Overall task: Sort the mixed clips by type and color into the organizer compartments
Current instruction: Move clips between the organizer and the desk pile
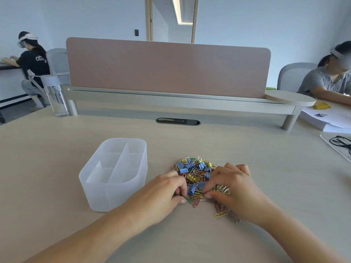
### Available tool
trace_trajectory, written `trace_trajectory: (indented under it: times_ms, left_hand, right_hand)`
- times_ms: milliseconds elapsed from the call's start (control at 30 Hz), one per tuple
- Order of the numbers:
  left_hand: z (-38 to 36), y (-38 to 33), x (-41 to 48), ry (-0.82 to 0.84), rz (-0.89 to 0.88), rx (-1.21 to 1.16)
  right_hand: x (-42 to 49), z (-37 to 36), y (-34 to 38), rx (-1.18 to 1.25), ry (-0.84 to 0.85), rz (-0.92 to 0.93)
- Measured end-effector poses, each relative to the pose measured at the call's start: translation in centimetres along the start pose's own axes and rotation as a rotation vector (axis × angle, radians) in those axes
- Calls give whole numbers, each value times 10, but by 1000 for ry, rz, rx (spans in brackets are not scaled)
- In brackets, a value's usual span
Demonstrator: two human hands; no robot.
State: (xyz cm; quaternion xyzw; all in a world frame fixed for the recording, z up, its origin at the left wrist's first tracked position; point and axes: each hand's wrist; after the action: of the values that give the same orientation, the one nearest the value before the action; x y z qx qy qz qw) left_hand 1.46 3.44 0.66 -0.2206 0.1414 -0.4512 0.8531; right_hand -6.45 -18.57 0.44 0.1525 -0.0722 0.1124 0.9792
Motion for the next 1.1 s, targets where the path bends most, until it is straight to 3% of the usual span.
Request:
trace_trajectory:
  times_ms: [300,500,900,1100]
  left_hand:
    - [-10,-8,3,-112,-186,57]
    - [-13,-3,6,-90,-124,96]
    - [-15,-4,14,-236,-245,297]
    - [-17,-2,19,-298,-252,370]
  right_hand:
    - [-13,33,-3,184,273,1]
    - [-14,30,-2,146,387,-38]
    - [-8,19,-4,3,221,16]
    - [-10,24,-3,142,170,-4]
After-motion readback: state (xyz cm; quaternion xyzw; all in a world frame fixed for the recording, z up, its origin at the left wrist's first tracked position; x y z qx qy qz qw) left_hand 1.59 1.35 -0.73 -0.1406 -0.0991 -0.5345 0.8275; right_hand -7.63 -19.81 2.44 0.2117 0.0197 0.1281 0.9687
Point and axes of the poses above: each hand's wrist, its own x-axis towards the middle knuckle, its own z-axis out of the back of the hand, y = z × x, and after that the axes turned 14 degrees about y, right-handed
